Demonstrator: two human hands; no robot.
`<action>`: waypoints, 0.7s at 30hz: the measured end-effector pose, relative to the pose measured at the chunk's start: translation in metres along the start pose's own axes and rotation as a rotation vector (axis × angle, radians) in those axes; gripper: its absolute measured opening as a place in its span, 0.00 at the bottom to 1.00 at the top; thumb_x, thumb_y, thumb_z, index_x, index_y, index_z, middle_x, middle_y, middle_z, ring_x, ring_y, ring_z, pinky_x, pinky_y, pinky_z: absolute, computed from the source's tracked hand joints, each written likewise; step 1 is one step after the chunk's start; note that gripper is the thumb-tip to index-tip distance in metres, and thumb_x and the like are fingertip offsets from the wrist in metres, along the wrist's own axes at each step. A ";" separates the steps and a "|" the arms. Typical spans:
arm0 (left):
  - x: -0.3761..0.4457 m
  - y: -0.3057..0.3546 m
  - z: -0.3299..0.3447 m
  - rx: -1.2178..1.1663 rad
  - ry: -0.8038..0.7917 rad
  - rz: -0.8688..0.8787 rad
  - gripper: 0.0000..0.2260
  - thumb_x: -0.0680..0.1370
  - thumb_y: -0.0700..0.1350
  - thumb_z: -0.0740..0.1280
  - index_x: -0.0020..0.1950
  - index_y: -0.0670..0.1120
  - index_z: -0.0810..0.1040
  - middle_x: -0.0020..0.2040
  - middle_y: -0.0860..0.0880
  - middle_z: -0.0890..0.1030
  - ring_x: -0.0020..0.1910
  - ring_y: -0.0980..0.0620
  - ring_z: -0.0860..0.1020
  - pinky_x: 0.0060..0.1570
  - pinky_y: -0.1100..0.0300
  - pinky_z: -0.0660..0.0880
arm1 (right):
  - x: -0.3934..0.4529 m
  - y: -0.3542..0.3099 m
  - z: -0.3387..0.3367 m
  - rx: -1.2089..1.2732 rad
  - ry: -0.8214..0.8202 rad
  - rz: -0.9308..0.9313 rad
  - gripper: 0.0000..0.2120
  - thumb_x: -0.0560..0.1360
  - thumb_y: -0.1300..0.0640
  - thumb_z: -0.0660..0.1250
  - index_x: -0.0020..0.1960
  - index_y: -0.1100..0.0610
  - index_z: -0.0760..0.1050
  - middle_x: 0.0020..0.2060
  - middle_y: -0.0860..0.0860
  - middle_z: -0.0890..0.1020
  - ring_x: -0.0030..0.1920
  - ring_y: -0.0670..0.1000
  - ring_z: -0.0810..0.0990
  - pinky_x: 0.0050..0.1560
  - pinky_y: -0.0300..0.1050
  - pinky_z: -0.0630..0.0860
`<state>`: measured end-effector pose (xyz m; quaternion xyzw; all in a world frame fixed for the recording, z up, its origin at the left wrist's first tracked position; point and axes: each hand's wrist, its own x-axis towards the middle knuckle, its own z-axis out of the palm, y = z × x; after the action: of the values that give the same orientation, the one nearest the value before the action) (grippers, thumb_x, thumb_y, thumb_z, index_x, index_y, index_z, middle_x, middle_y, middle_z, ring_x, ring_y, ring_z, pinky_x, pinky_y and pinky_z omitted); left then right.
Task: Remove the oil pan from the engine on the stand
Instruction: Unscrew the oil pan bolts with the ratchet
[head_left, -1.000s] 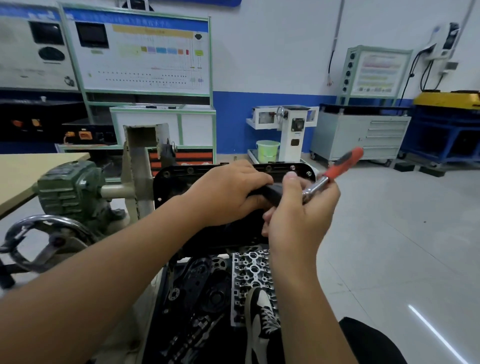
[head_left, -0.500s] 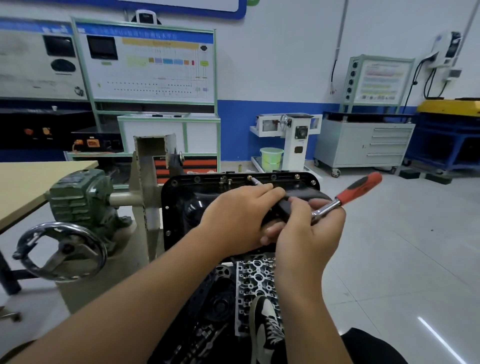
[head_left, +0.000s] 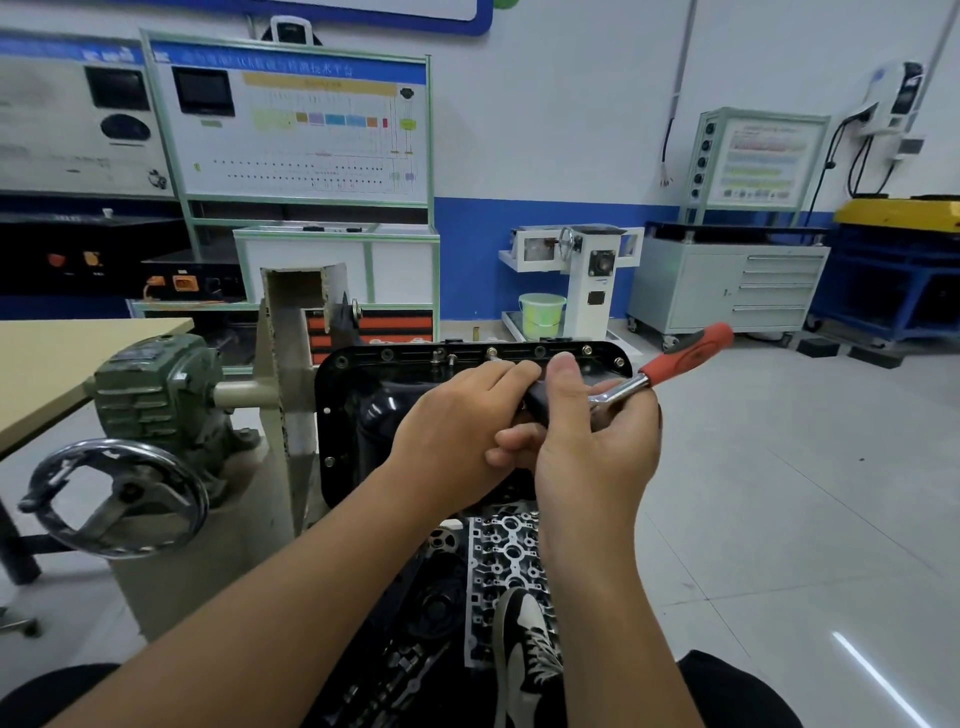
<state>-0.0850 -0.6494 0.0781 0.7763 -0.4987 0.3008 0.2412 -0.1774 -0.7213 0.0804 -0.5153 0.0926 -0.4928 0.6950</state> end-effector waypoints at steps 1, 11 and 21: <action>0.001 0.000 0.000 0.000 -0.001 -0.020 0.21 0.76 0.42 0.68 0.70 0.44 0.77 0.60 0.48 0.81 0.55 0.45 0.81 0.48 0.49 0.80 | 0.001 0.000 0.000 0.040 -0.007 0.027 0.13 0.80 0.46 0.70 0.50 0.53 0.70 0.33 0.50 0.85 0.23 0.55 0.81 0.27 0.49 0.81; 0.007 -0.001 0.002 -0.018 -0.050 -0.076 0.22 0.78 0.43 0.67 0.72 0.49 0.73 0.60 0.53 0.81 0.55 0.50 0.78 0.49 0.58 0.74 | 0.004 0.005 -0.009 0.017 -0.020 0.004 0.19 0.84 0.47 0.64 0.67 0.60 0.73 0.35 0.49 0.85 0.31 0.54 0.85 0.32 0.48 0.83; 0.003 0.004 0.004 0.010 -0.006 -0.084 0.19 0.78 0.42 0.69 0.69 0.46 0.76 0.54 0.51 0.82 0.49 0.49 0.78 0.41 0.61 0.67 | 0.001 0.008 -0.009 -0.077 -0.017 -0.078 0.15 0.84 0.49 0.64 0.66 0.58 0.74 0.34 0.46 0.85 0.31 0.54 0.85 0.38 0.58 0.85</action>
<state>-0.0869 -0.6553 0.0780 0.7985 -0.4651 0.2906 0.2483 -0.1782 -0.7280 0.0705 -0.5489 0.0856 -0.5112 0.6558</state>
